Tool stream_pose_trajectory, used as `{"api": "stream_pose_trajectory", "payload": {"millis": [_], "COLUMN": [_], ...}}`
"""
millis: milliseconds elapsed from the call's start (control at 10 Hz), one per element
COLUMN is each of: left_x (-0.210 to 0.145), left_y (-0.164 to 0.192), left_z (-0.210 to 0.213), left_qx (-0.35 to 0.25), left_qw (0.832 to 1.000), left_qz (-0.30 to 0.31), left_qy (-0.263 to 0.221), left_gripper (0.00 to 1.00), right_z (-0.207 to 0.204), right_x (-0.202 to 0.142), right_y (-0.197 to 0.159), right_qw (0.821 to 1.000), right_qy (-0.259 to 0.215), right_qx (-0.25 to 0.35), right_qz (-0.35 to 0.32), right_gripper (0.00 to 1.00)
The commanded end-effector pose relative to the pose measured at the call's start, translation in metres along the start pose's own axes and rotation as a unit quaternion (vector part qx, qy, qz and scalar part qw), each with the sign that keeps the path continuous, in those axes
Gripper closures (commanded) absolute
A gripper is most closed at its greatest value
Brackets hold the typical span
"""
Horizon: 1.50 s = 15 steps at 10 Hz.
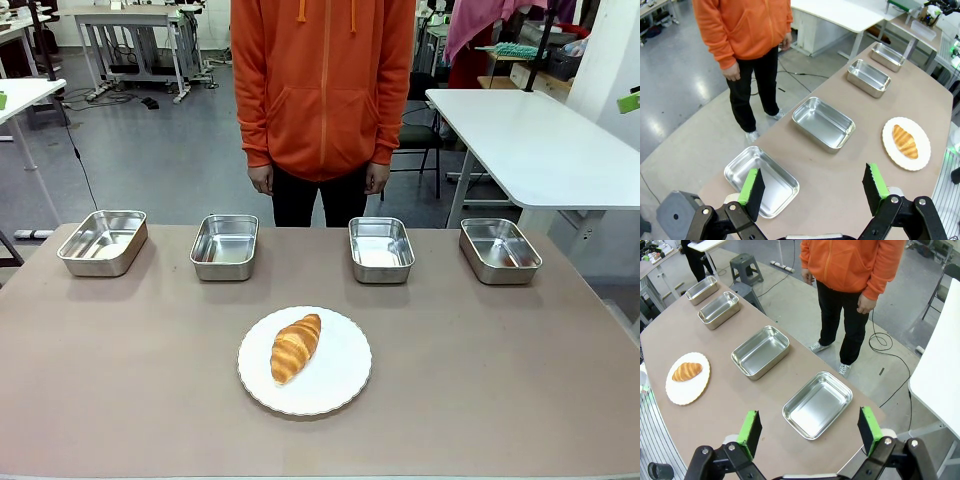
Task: Place the bread in the container.
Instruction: Place the Butter Roll into the Airtight Container indicated by the human.
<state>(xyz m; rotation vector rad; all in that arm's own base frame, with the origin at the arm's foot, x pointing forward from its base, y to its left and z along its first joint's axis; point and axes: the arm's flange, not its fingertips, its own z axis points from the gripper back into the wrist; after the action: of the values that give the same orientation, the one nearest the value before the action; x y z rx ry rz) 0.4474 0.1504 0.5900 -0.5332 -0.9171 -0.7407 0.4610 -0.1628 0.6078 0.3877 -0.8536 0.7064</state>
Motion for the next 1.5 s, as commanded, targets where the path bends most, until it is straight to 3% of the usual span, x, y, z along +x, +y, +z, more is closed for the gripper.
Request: {"api": "stream_pose_trajectory", "payload": {"millis": [0,1400], "left_x": [-0.0010,-0.0010], "left_y": [-0.0010,-0.0010], "left_z": [0.0020,0.0020], "left_qx": [-0.005,-0.005], "left_qw": [1.000,1.000], "left_qz": [-0.004,-0.004], "left_qy": [-0.011,-0.011], "left_gripper": [0.00,0.00], "right_z": [0.0000,0.0000], "right_x": [0.0010,0.0010], "right_y": [0.0013,0.0013], "right_qw": [1.000,1.000], "right_qy": [-0.008,-0.008], "right_qx": [0.002,0.002], "right_qz": [0.003,0.003], "right_gripper": [0.00,0.00]}}
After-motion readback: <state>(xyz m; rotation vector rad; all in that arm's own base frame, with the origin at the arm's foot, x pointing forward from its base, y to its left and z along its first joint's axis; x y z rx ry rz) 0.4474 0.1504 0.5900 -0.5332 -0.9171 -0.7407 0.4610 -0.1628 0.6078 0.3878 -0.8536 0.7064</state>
